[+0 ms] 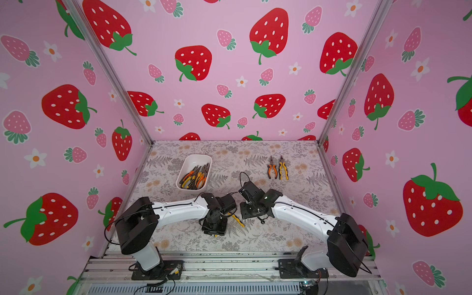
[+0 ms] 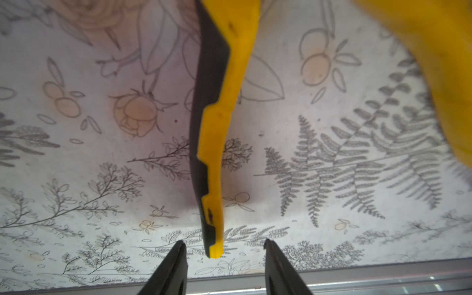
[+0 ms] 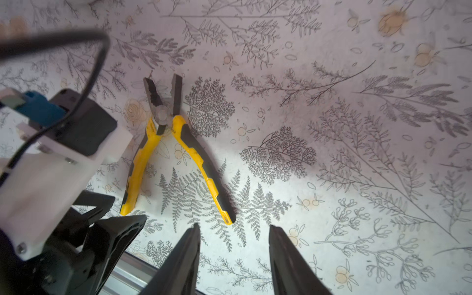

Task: Take the pliers out of the storage box
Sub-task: Adjust the pliers at the center of the board.

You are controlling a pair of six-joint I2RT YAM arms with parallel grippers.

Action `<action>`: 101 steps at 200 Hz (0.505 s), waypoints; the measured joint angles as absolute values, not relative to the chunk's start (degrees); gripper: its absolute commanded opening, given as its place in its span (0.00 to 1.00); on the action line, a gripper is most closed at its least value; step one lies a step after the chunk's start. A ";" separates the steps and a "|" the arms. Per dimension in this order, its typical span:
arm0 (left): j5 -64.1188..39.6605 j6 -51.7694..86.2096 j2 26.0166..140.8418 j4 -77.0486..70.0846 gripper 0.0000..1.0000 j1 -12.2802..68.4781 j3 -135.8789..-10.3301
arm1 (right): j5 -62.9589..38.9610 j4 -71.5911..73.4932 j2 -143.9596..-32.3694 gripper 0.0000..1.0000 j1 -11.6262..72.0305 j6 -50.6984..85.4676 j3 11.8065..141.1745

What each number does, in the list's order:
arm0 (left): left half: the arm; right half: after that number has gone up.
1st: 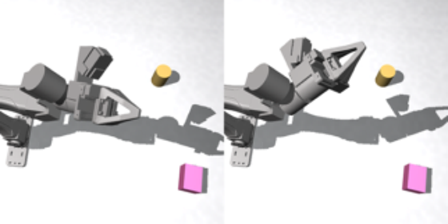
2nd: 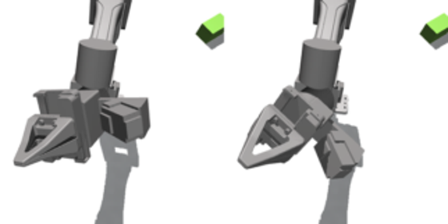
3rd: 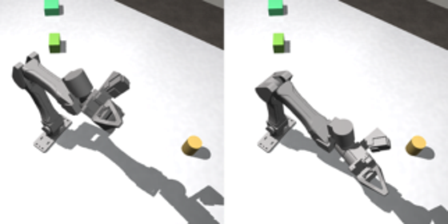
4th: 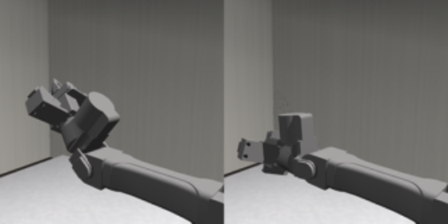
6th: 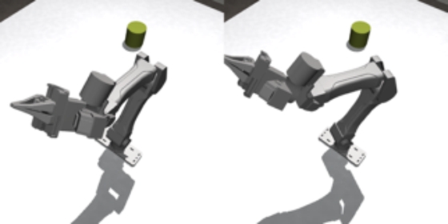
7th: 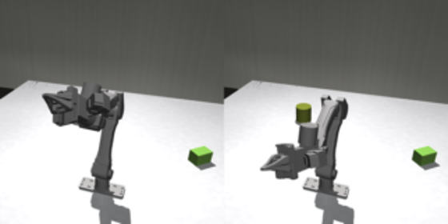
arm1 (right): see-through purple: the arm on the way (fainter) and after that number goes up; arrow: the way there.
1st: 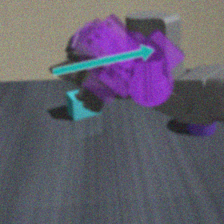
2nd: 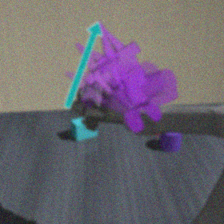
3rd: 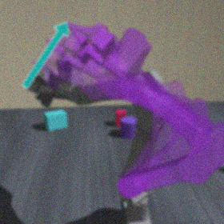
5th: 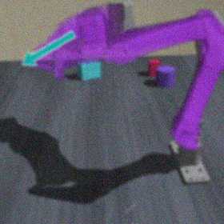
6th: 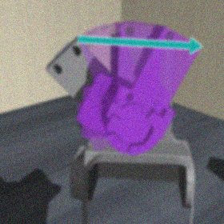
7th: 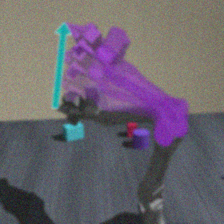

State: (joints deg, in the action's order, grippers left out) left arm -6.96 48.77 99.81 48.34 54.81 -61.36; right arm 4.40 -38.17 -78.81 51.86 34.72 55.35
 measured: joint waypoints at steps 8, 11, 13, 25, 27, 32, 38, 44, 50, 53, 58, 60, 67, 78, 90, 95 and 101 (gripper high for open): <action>-6.83 48.99 100.22 48.23 0.48 54.92 -61.36 | 4.25 -38.48 -78.37 0.50 52.14 34.74 55.20; -6.81 49.15 100.40 48.16 0.47 54.94 -61.36 | 4.23 -38.48 -78.13 0.50 52.14 34.79 55.09; -6.76 49.15 100.47 48.14 0.47 54.94 -61.36 | 4.23 -38.50 -77.91 0.50 52.16 34.79 54.96; -6.46 49.45 100.79 47.72 0.42 54.98 -61.32 | 4.08 -38.57 -76.34 0.50 52.40 34.94 54.19; -6.42 49.50 100.82 47.70 0.40 54.98 -61.32 | 4.03 -38.59 -76.01 0.50 52.42 34.98 54.04; -6.39 49.60 100.82 47.55 0.39 54.98 -61.25 | 4.03 -38.65 -75.26 0.50 52.45 35.05 53.76; -6.31 49.74 100.82 47.42 0.39 55.00 -61.17 | 4.05 -38.76 -74.39 0.50 52.45 35.18 53.49; -6.13 49.80 100.82 47.22 0.38 55.05 -60.97 | 4.08 -38.83 -73.58 0.50 52.45 35.33 53.28; -6.00 49.91 100.82 46.85 0.34 55.09 -60.60 | 4.08 -38.85 -72.79 0.50 52.45 35.46 53.10; -5.96 49.98 100.82 46.70 0.33 55.11 -60.36 | 4.08 -38.85 -72.53 0.50 52.45 35.59 53.06; -5.91 50.04 100.82 46.48 0.29 55.16 -59.96 | 4.08 -38.87 -72.07 0.50 52.45 35.75 52.99; -5.76 50.13 100.82 46.57 0.28 55.16 -59.83 | 4.08 -38.85 -71.90 0.50 52.45 35.81 52.95; -5.58 50.35 100.49 46.46 0.24 55.20 -59.42 | 4.12 -38.83 -71.40 0.50 52.45 35.99 52.84; -5.52 50.89 99.81 46.00 0.23 55.27 -58.54 | 4.19 -38.85 -70.74 0.50 52.45 36.25 52.60; -5.28 51.31 98.89 45.12 0.23 55.46 -57.43 | 4.27 -38.87 -70.35 0.50 52.45 36.45 52.36; -5.10 51.57 98.52 44.73 0.23 55.59 -57.01 | 4.29 -38.89 -70.24 0.50 52.45 36.49 52.27; -4.91 51.90 98.13 44.31 0.23 55.81 -56.58 | 4.32 -38.87 -70.08 0.50 52.45 36.58 52.18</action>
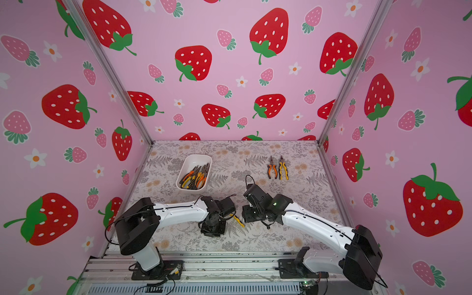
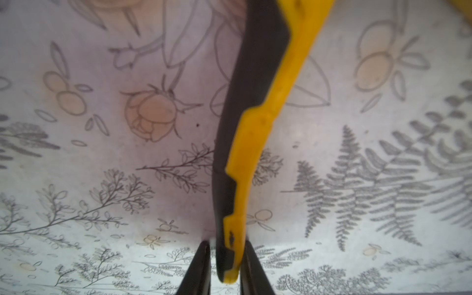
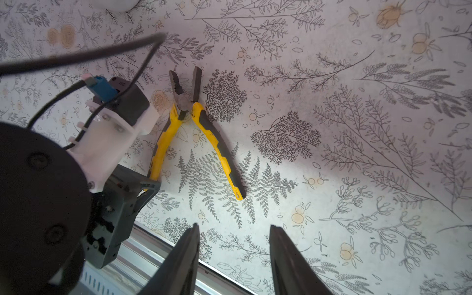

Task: Take the pliers out of the storage box
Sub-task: Adjust the pliers at the center of the board, then pick up the pliers at the center of the board.

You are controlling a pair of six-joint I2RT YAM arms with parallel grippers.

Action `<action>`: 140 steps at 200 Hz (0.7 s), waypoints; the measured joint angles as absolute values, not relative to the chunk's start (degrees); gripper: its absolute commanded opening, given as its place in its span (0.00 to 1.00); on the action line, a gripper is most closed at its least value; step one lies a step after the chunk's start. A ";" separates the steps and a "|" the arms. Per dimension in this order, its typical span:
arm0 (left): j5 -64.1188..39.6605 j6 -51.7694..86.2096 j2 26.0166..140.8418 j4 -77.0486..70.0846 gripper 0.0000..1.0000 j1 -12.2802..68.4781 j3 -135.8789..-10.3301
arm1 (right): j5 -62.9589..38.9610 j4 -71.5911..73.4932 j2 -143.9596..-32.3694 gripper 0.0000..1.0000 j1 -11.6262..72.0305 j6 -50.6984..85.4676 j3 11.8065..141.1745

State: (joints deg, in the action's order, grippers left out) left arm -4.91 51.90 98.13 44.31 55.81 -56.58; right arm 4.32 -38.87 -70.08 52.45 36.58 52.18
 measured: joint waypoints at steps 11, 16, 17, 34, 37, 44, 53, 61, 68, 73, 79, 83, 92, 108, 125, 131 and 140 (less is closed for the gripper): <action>-4.56 52.38 97.51 43.55 0.14 56.31 -55.79 | 4.38 -38.89 -69.84 0.50 52.45 36.75 52.01; -4.43 52.77 97.32 43.31 0.08 56.51 -55.55 | 4.43 -38.87 -69.71 0.50 52.45 36.84 51.92; -4.43 52.95 97.30 43.29 0.07 56.55 -55.53 | 4.43 -38.87 -69.71 0.50 52.45 36.86 51.90; -3.97 53.25 96.64 42.33 0.00 57.10 -54.92 | 4.56 -38.89 -69.12 0.50 52.45 37.06 51.44; -4.03 53.06 96.55 42.15 0.00 57.14 -54.78 | 4.58 -38.94 -69.06 0.50 52.45 37.10 51.40; -3.90 53.32 96.44 41.95 0.00 57.19 -54.65 | 4.58 -39.00 -68.95 0.50 52.45 37.15 51.29; -3.81 53.47 96.44 41.91 0.00 57.23 -54.63 | 4.62 -39.03 -68.93 0.49 52.45 37.21 51.29; -3.62 53.43 96.44 41.89 0.00 57.28 -54.63 | 4.69 -39.05 -68.93 0.50 52.45 37.30 51.29; -3.55 53.41 96.44 41.91 0.00 57.28 -54.63 | 4.73 -39.07 -68.93 0.50 52.45 37.32 51.29; -3.53 53.41 96.44 41.91 0.00 57.28 -54.63 | 4.75 -39.07 -68.90 0.50 52.45 37.32 51.29; -3.49 53.36 96.42 41.91 0.00 57.30 -54.68 | 4.75 -39.09 -68.88 0.50 52.45 37.34 51.29; -3.44 53.30 96.40 41.93 0.00 57.30 -54.68 | 4.80 -39.11 -68.86 0.50 52.45 37.34 51.29; -3.20 53.12 96.33 42.00 0.00 57.41 -54.70 | 4.93 -39.16 -68.82 0.50 52.45 37.34 51.29; -1.89 52.38 95.96 42.26 0.00 58.06 -54.70 | 5.21 -39.29 -68.71 0.50 52.45 37.34 51.29; 1.28 50.92 95.20 43.22 0.00 59.29 -54.74 | 5.56 -39.46 -68.73 0.50 52.45 37.34 51.29; 2.72 50.19 94.52 43.97 0.00 59.81 -54.85 | 5.61 -39.64 -68.77 0.50 52.45 37.32 51.31; 5.45 49.06 93.06 45.41 0.00 60.75 -55.27 | 5.74 -40.10 -69.01 0.50 52.45 37.28 51.48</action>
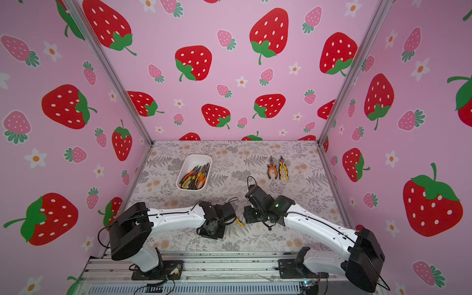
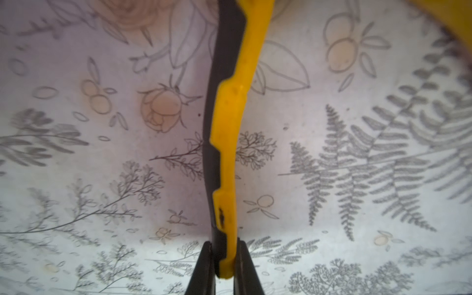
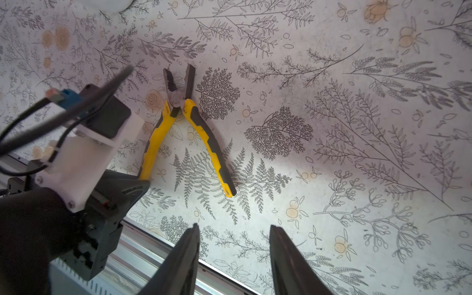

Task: Take the pliers out of the storage box
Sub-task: Pick up the pliers at the center of the board.

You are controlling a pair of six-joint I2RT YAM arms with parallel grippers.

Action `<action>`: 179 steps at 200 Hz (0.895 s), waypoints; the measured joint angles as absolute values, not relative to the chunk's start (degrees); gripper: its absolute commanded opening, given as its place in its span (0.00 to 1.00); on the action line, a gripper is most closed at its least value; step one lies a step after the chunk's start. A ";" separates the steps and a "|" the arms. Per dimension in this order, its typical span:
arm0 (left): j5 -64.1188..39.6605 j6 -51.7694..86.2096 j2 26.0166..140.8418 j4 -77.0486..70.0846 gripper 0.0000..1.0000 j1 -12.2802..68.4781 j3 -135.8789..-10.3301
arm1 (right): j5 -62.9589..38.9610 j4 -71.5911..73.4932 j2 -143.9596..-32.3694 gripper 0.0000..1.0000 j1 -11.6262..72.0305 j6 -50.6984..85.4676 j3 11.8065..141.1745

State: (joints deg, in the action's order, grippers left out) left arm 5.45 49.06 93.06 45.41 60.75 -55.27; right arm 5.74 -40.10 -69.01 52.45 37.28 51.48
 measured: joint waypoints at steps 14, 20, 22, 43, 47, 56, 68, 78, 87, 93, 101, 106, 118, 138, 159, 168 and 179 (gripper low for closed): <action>10.11 47.55 90.32 47.48 0.00 62.35 -56.45 | 6.02 -40.69 -69.80 0.51 52.45 37.23 52.27; 11.92 46.98 89.19 47.99 0.00 62.89 -56.93 | 6.11 -40.80 -70.24 0.51 52.45 37.12 52.82; 12.67 46.68 88.64 48.07 0.00 63.07 -57.10 | 6.17 -40.82 -70.39 0.51 52.45 37.10 53.04; 17.43 45.08 84.53 47.83 0.00 64.10 -57.32 | 6.46 -40.84 -71.59 0.51 52.34 36.97 54.98; 18.15 44.80 83.79 47.70 0.00 64.18 -57.23 | 6.48 -40.86 -71.77 0.51 52.31 36.99 55.29; 19.62 44.56 82.11 47.13 0.00 64.18 -56.71 | 6.50 -40.73 -72.20 0.51 52.05 37.04 55.92; 21.08 44.23 80.09 46.26 0.00 64.18 -55.51 | 6.42 -40.38 -72.60 0.51 51.68 37.19 56.29; 21.89 43.99 78.54 45.47 0.00 64.18 -54.17 | 5.78 -40.03 -72.75 0.51 50.94 37.43 56.29; 22.39 43.90 77.47 44.80 0.00 64.18 -52.84 | 4.80 -39.77 -72.82 0.51 49.95 37.78 56.29; 22.52 43.88 77.12 44.64 0.00 64.18 -52.10 | 4.08 -39.51 -72.90 0.51 49.21 37.93 56.29; 22.50 43.86 76.97 44.36 0.00 64.18 -51.16 | 2.74 -38.94 -73.21 0.51 48.29 38.09 56.29; 22.48 43.86 76.97 43.97 0.00 64.18 -50.61 | 1.98 -38.57 -73.54 0.51 47.81 38.19 56.29; 22.24 43.97 77.06 42.85 0.00 64.18 -49.30 | -0.34 -37.87 -75.05 0.51 46.98 38.22 56.29; 21.41 44.71 77.06 40.69 0.00 64.20 -46.78 | -5.17 -36.64 -79.13 0.56 46.57 38.02 56.27; 20.84 45.43 76.49 38.81 0.00 64.18 -44.62 | -9.82 -35.81 -82.24 0.57 46.74 37.26 55.99; 20.78 45.69 75.85 38.52 0.00 64.18 -44.10 | -11.35 -35.55 -82.87 0.57 46.87 36.84 55.79; 20.75 46.00 74.81 38.30 0.00 64.18 -43.77 | -12.99 -34.92 -83.29 0.57 46.87 36.53 55.51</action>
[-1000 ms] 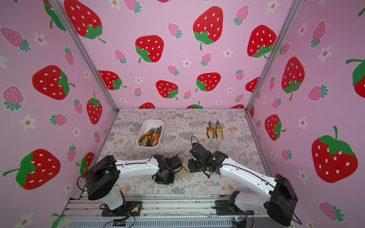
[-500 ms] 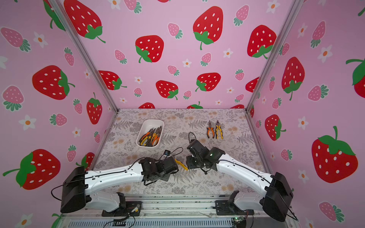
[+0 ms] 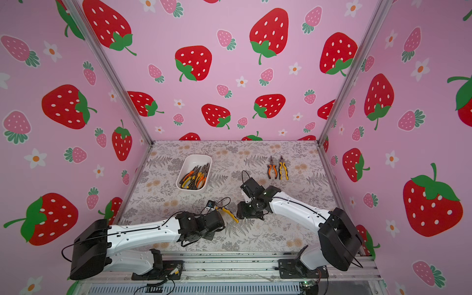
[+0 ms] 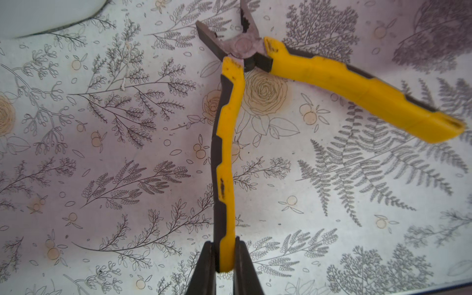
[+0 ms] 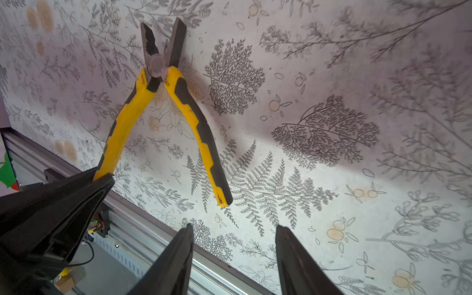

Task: Take the pliers out of the storage box
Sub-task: Pick up the pliers at the center of the board.

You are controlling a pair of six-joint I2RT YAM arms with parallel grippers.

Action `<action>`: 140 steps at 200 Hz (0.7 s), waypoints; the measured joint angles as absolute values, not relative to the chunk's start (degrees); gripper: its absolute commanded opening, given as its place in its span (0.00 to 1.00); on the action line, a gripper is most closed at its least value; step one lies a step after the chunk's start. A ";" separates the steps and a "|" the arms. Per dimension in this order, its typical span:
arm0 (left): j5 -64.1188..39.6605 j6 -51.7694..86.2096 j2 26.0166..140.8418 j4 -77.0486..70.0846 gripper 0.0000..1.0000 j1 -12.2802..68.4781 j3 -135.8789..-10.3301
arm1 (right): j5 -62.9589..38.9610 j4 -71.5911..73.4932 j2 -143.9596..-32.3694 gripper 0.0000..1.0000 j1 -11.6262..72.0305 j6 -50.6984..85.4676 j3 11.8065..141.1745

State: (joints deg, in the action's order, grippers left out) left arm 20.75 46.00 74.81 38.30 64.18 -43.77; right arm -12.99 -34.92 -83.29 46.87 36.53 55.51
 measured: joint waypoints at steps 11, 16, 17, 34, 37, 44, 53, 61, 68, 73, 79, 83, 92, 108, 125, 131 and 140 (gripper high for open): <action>20.73 46.30 73.97 38.26 0.00 64.18 -43.77 | -14.63 -34.04 -83.70 0.57 46.87 36.34 55.09; 20.73 46.35 73.69 38.19 0.00 64.18 -43.77 | -15.27 -33.65 -83.94 0.57 46.87 36.29 54.96; 20.75 46.35 73.60 38.17 0.00 64.18 -43.77 | -15.33 -33.61 -83.99 0.57 46.87 36.29 54.96; 20.69 46.50 73.36 38.06 0.00 64.18 -43.77 | -17.06 -32.38 -85.34 0.57 46.94 36.23 54.94; 20.62 46.52 73.38 38.04 0.00 64.18 -43.77 | -17.30 -32.21 -85.62 0.57 47.00 36.21 54.94; 20.51 46.54 73.36 38.00 0.00 64.18 -43.75 | -17.80 -31.68 -86.41 0.57 47.16 36.23 54.94; 20.49 46.57 73.36 37.95 0.00 64.18 -43.77 | -18.15 -31.18 -87.53 0.57 47.35 36.21 54.98; 20.47 46.57 73.34 37.95 0.00 64.18 -43.77 | -18.22 -30.98 -88.58 0.57 47.68 36.21 55.11; 20.45 46.57 73.30 37.95 0.00 64.18 -43.77 | -18.20 -31.03 -89.56 0.57 48.03 36.21 55.37; 20.43 46.54 73.19 37.95 0.00 64.18 -43.77 | -18.15 -31.07 -90.24 0.57 48.27 36.21 55.68; 20.38 46.54 73.06 37.95 0.00 64.18 -43.77 | -17.98 -31.11 -91.07 0.57 48.47 36.21 56.12; 20.36 46.54 72.90 37.95 0.00 64.18 -43.77 | -17.87 -31.11 -91.61 0.57 48.60 36.21 56.45; 20.36 46.54 72.55 37.98 0.00 64.18 -43.77 | -17.58 -31.18 -92.71 0.57 48.77 36.18 57.34; 20.34 46.57 71.90 38.00 0.00 64.18 -43.77 | -16.97 -31.22 -94.45 0.56 48.88 36.10 59.05; 20.32 46.57 71.11 38.02 0.00 64.18 -43.77 | -16.19 -31.18 -96.18 0.55 48.88 35.77 60.93; 20.29 46.57 70.87 38.02 0.00 64.18 -43.77 | -15.86 -31.27 -96.77 0.53 48.88 35.62 61.56; 20.27 46.54 70.61 38.02 0.00 64.18 -43.77 | -15.46 -31.31 -97.73 0.49 48.88 35.35 62.50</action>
